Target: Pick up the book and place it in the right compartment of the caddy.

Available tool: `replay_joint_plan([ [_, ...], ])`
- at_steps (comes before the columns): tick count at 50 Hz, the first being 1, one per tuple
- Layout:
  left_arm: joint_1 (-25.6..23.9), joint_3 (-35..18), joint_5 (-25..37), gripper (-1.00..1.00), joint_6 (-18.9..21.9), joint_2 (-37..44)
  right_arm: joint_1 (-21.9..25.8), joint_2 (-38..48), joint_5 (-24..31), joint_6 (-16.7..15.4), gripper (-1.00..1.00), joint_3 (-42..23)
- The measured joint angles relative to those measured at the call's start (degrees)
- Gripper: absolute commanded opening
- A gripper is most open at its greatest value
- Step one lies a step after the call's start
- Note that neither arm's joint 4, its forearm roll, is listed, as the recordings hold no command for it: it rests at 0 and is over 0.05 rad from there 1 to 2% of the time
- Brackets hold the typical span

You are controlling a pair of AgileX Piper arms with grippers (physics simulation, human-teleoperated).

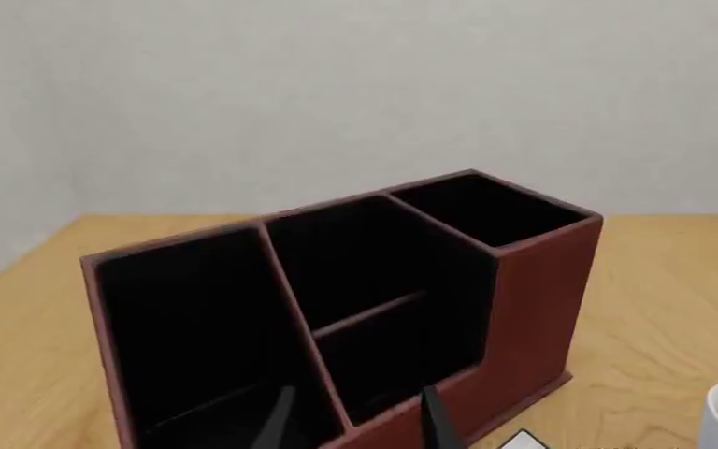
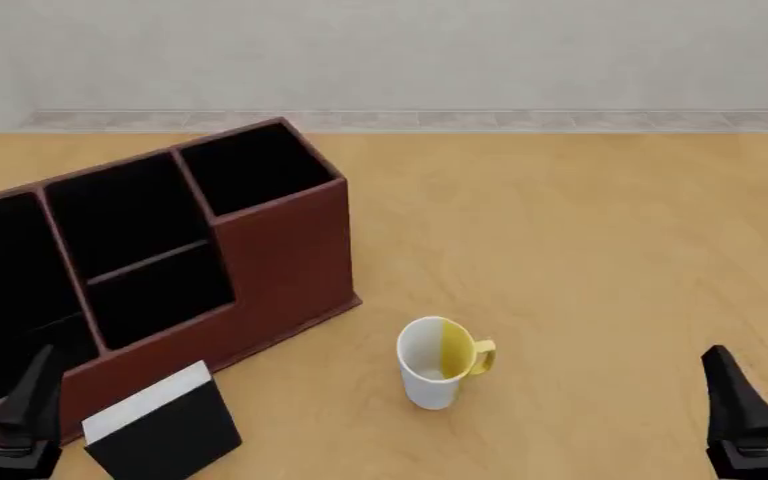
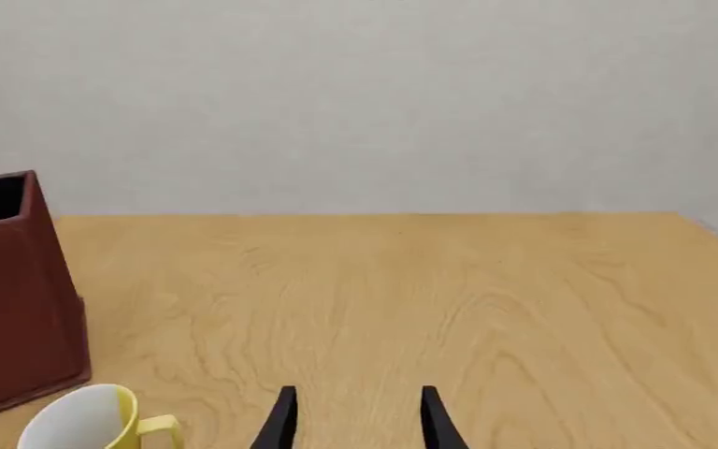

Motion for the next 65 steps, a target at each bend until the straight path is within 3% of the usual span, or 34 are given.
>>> replay_joint_plan([
  [10, -1.0, -4.5, 4.4, 1.00, 3.6, -0.4, 0.2, -0.8, 0.8, -0.4, 1.00, -0.7],
  [25, -5.3, -16.3, 15.0, 1.00, 12.6, 4.6, 0.8, -1.1, -0.2, 0.5, 1.00, -0.6],
  [55, -14.1, -32.7, 36.2, 1.00, 17.7, 22.7, 1.3, 1.0, -3.3, 2.0, 1.00, -0.6],
  [65, -15.5, -40.4, 43.4, 1.00, 19.4, 28.4, 1.5, 2.5, -5.0, 2.4, 1.00, -0.8],
])
